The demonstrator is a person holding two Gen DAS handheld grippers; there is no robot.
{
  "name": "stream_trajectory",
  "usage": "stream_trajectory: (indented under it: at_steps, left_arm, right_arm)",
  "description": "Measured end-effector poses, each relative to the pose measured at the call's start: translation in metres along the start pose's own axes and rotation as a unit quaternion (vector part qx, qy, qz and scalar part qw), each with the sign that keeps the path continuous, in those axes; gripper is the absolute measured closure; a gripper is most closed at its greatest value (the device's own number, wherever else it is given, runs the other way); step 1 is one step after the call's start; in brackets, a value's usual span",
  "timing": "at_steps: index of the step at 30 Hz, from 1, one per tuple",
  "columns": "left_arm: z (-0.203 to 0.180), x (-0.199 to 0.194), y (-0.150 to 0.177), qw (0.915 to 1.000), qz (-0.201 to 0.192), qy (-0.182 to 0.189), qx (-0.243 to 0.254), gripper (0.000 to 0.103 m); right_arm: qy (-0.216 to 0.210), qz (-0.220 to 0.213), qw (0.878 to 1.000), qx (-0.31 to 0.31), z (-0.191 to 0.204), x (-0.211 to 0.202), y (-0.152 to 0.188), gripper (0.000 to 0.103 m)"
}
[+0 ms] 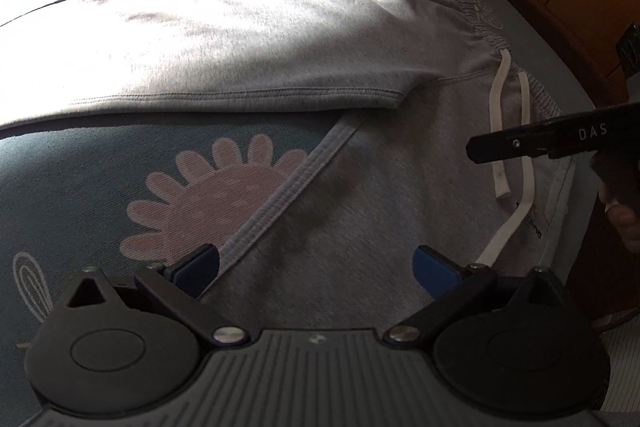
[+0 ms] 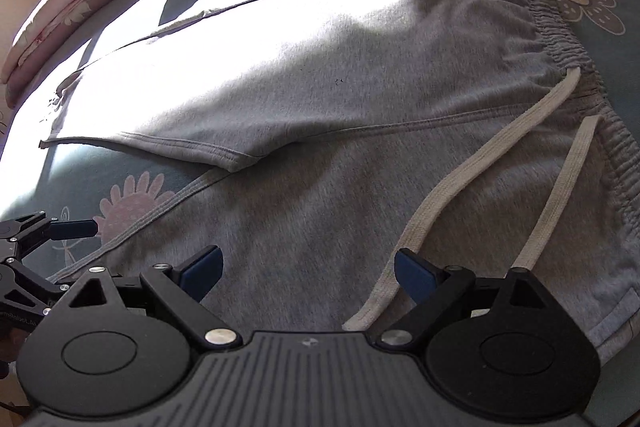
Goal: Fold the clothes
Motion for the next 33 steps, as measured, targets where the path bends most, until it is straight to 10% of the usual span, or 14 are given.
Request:
stream_trajectory:
  at_steps: [6,12,19,23,33]
  left_arm:
    - [0.039,-0.004,0.039,0.995,0.039,-0.012,-0.091,0.001]
    - [0.119,-0.055,0.004,0.9787,-0.024,-0.005,-0.204,0.001]
    - [0.28,-0.077,-0.107,0.9533,-0.161,-0.128,-0.221,0.001]
    - [0.346,-0.044,-0.122,0.9375,-0.139,-0.156,-0.279,0.001]
    - [0.366,-0.041,-0.135,0.9355,-0.125,-0.236,-0.231,0.002]
  right_arm:
    - [-0.025,0.02,0.999,-0.043,0.045,0.021,-0.014,0.008]
    - [-0.028,0.048,0.995,-0.079,0.064,0.031,-0.016,0.008]
    - [-0.039,0.044,0.994,-0.093,0.086,0.037,-0.029,0.008]
    - [-0.041,0.037,0.994,-0.095,0.096,0.041,-0.038,0.008]
    - [-0.026,0.038,0.996,-0.08,0.08,0.042,-0.045,0.008]
Point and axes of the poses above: each gripper's, at about its wrist camera, not at the fingertips, and x roughly the way its jaws point, z to its left, y to its underside, the point moved 7 cm from there along x, roughly the way its jaws point, and after that the axes turned 2 degrees about y, right-handed, at the moved point
